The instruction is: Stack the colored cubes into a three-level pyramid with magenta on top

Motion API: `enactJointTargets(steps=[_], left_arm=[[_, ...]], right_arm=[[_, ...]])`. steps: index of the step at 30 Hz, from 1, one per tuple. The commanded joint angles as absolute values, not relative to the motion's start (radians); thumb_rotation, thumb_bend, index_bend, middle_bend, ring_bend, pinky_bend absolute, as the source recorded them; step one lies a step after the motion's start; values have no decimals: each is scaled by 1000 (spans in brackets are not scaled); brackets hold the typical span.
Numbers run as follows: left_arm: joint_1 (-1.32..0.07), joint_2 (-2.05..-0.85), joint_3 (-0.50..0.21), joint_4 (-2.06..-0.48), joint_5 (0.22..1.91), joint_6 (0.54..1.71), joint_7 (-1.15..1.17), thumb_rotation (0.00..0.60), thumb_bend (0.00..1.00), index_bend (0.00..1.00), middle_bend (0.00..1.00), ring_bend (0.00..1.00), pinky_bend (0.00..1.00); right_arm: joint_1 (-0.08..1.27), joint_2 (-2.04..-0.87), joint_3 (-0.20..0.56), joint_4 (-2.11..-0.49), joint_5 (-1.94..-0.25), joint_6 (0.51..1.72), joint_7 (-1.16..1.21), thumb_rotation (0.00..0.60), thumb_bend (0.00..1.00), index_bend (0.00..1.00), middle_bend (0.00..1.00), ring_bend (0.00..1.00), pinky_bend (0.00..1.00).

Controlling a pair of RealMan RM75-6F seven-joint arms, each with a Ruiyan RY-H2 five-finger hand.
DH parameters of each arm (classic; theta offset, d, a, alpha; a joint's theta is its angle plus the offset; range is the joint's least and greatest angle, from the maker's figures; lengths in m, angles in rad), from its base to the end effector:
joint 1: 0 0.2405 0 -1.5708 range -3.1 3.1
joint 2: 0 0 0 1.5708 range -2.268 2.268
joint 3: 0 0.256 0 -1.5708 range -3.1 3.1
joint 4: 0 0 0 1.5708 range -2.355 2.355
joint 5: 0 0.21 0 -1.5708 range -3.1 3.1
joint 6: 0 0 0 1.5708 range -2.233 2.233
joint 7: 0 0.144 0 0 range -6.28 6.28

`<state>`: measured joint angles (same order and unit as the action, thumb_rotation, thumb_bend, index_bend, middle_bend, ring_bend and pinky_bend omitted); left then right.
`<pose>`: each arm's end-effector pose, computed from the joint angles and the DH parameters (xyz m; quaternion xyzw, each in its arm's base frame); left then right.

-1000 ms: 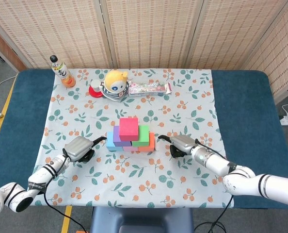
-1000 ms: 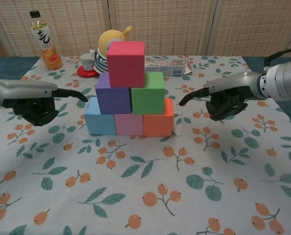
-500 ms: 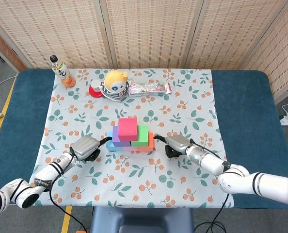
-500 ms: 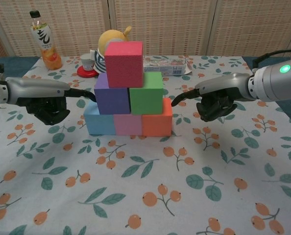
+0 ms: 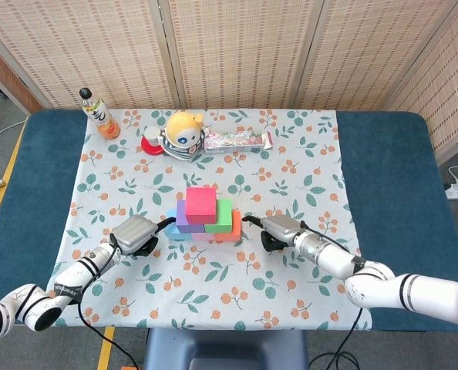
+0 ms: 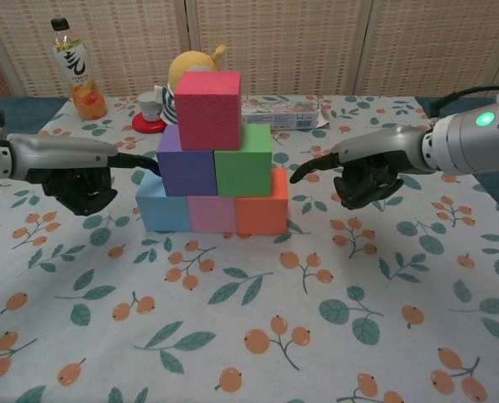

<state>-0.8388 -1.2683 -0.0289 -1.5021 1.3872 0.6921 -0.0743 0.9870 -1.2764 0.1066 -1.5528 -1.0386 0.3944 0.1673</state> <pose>-0.1770 0.3459 0.0265 -0.8288 -0.3766 -0.2769 0.3075 -0.1368 -0.3592 0.0038 0.7723 -0.5418 0.2331 0.2361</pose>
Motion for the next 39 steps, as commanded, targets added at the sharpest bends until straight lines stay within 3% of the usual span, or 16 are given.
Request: enactJointTargets(steps=[1,22,39], left_arm=[[-827,-1263,-25,-1498,1384,702,-87,600,736,84,883,944,957],[-757,-1249,7,-1461,1343,725,-106,600,734,91,878,939,952],[-744,-1312,16,-1426,1294,676,-55,600,733,94,873,935,952]], right_arm=[[980,-1263,101,-1562,-1033,405,163,549,1000,65,975,1000,1000],[922,-1185,55,-1585,-1005,441,151,549,1000,63,975,1000,1000],[964,-1317,41,-1474,-977,375,130,549,1000,58,975,1000,1000]])
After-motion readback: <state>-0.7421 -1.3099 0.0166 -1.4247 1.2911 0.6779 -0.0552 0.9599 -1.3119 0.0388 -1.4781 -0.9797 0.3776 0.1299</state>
